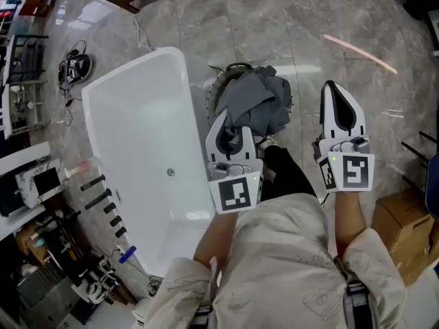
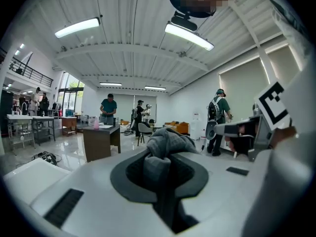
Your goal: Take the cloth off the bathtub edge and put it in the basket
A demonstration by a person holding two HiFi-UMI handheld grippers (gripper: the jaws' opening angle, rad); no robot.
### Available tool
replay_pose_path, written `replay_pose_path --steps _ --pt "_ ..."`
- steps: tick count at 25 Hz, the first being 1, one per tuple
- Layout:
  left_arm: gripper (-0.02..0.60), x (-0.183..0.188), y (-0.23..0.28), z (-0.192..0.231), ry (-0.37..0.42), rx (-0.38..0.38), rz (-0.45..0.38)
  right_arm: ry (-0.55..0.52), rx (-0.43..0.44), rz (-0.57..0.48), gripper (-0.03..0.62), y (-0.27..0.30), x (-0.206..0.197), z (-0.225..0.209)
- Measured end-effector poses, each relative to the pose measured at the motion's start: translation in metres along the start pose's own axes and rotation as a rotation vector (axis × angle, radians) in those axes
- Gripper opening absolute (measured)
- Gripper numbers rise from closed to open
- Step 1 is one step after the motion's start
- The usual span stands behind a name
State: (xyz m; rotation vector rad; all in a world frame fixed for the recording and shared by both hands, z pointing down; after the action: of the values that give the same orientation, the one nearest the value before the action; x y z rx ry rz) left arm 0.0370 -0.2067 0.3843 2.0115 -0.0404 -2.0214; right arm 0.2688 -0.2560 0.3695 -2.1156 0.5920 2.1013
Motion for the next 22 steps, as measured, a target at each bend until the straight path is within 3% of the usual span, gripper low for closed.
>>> replay_pose_path --steps 7,13,17,22 --pt "0.047 -0.065 0.014 0.016 -0.024 0.049 0.157 0.003 0.042 0.072 -0.011 0.029 -0.032 0.004" --pt "0.048 -0.155 0.036 0.041 -0.088 0.085 0.356 0.012 0.058 0.151 -0.011 0.058 -0.070 0.011" --pt "0.048 -0.218 0.049 0.058 -0.178 0.127 0.480 -0.003 0.069 0.219 -0.011 0.071 -0.101 0.016" --pt "0.048 -0.288 0.062 0.068 -0.157 0.160 0.609 -0.001 0.081 0.286 -0.011 0.080 -0.144 0.019"
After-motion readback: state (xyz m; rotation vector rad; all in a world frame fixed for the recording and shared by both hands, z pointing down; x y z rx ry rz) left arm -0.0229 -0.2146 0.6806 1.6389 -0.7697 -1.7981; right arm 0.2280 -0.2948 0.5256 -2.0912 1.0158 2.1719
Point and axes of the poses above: the fingertips, and each gripper's own axes: y forward along the fingers, z to its left, x out of its top, the point moved 10 cm from there along -y, backward along the fingers, and after that the axes turned 1 degree about y, right-handed, at the moved point
